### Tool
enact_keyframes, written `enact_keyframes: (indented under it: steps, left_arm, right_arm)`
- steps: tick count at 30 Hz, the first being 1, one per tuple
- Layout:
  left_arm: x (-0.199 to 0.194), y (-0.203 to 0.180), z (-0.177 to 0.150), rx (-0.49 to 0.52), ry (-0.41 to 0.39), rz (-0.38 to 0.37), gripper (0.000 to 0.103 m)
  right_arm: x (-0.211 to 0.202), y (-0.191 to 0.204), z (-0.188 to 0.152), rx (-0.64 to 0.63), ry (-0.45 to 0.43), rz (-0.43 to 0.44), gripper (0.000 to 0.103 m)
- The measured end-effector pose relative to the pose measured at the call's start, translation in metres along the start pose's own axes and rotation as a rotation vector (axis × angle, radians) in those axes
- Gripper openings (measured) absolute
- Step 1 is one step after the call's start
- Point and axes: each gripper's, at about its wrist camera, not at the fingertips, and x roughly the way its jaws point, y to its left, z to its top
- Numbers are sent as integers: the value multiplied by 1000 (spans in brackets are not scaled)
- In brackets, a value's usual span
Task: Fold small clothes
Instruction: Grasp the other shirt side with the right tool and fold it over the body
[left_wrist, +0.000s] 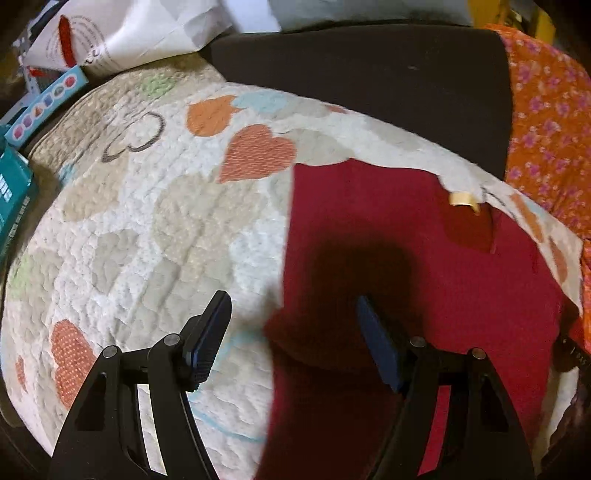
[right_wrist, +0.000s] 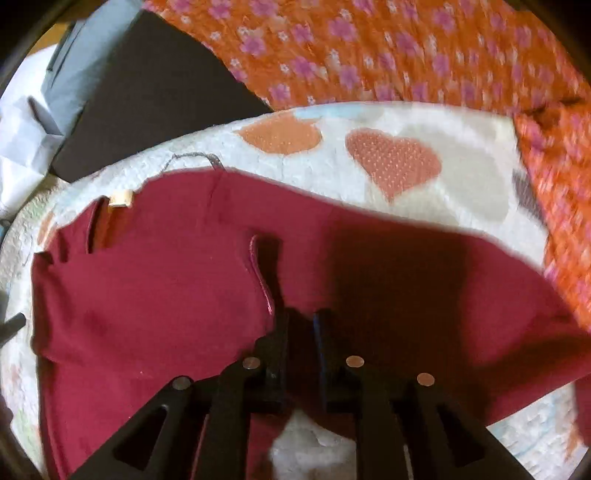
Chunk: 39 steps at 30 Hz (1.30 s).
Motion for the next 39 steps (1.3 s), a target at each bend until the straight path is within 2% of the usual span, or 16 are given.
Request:
enact_keyframes:
  steps: [4, 6, 8, 10, 13, 16, 19, 20, 22, 26, 30, 32, 33, 34, 36, 39]
  left_arm:
    - [-2, -14, -2, 11, 18, -33, 72]
    - [-3, -18, -4, 16, 22, -48, 72]
    - [-5, -22, -6, 26, 25, -56, 72]
    - [-5, -25, -8, 28, 28, -56, 72]
    - [-3, -24, -8, 21, 26, -59, 72]
    - [-1, -27, -8, 21, 27, -59, 72]
    - [-1, -29, -9, 34, 32, -63, 72]
    - [-1, -29, -8, 36, 30, -65, 72]
    - [-1, -29, -7, 33, 24, -63, 72]
    - [0, -32, -8, 38, 24, -68, 72]
    - [-2, -34, -11, 53, 25, -69, 72]
    - [-2, -33, -10, 52, 22, -65, 72]
    - [-2, -32, -10, 47, 23, -66, 72]
    - [-1, -31, -9, 39, 25, -69, 72]
    - [-2, -29, -7, 25, 29, -78, 72]
    - [-10, -17, 2, -21, 7, -100, 72]
  right_arm:
    - [-33, -29, -15, 123, -15, 98, 12]
    - [-48, -53, -25, 201, -41, 108, 14]
    - [-62, -80, -35, 288, -78, 91, 21]
    - [-76, -110, -44, 383, -121, 59, 39]
    - [-89, -145, -57, 505, -151, 44, 39]
    - [-93, -172, -59, 632, -175, 101, 39]
    - [-89, -184, -62, 734, -116, 125, 40]
    - [-95, -185, -70, 756, -128, 173, 40]
    - [-107, -182, -77, 737, -152, 178, 40]
    - [-128, -186, -89, 714, -214, 80, 42]
    - [-118, -205, -77, 747, -272, 20, 42]
    - [-108, -211, -67, 714, -269, 21, 42]
    - [-103, -212, -61, 687, -256, 30, 38]
    - [-100, -212, -55, 666, -245, 32, 23]
    - [-106, -199, -43, 621, -263, 15, 12]
    - [-131, -148, -16, 433, -361, 29, 9]
